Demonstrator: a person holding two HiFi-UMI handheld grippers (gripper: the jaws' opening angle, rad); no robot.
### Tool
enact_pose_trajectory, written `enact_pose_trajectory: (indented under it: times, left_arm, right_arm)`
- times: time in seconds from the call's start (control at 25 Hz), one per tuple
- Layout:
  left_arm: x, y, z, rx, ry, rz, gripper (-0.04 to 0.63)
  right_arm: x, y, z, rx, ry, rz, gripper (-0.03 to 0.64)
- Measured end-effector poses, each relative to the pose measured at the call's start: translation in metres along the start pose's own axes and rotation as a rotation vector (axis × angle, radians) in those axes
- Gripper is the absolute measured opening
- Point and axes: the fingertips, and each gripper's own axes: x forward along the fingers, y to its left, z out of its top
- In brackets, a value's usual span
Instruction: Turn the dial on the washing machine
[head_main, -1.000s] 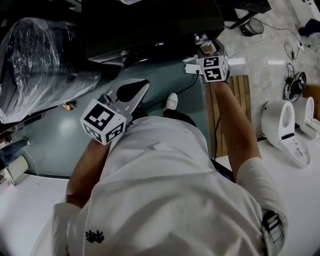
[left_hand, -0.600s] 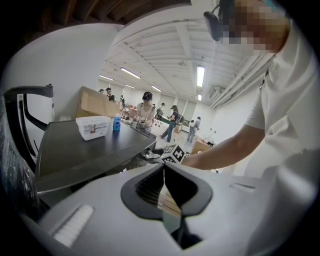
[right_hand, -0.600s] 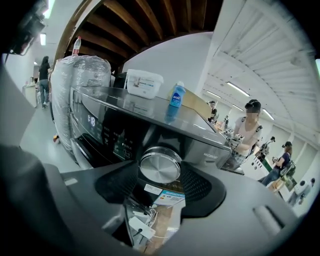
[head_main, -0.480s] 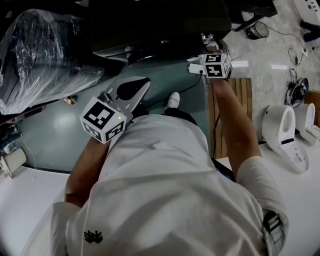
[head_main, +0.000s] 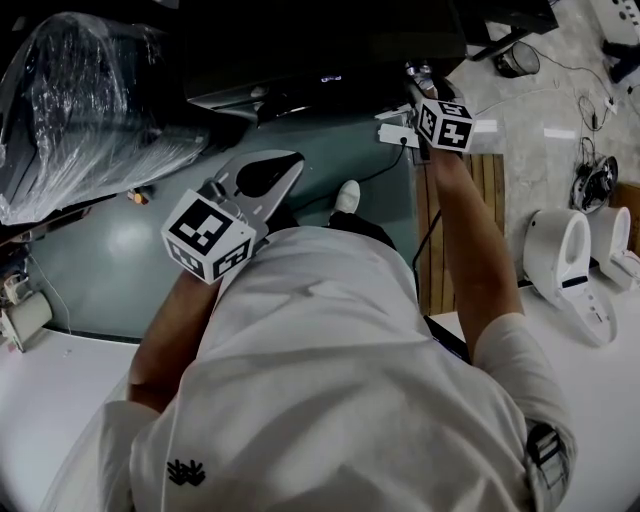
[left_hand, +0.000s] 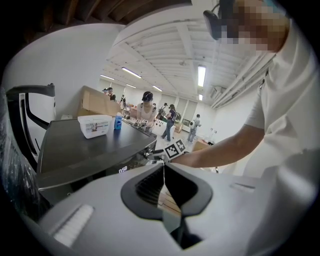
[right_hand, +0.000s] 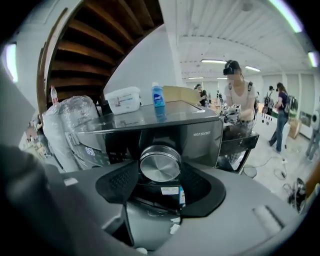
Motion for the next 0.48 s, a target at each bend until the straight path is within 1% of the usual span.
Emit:
enact_pose_trajectory:
  times: [0.24,0.48]
  left_arm:
    - [0.003,-0.0006,0.0013,0.004,0.003,-0.008,0.057]
    - [0.0085,0.0025,0.0024,0.006,0.006,-0.017,0.057]
  right_arm:
    - [-0.0054,-0.0023,-0.0033,-0.114,0.017,-0.033,0.264]
    - [-0.0097,0.0044,-0.007,-0.283,0.038,-0.042,0.264]
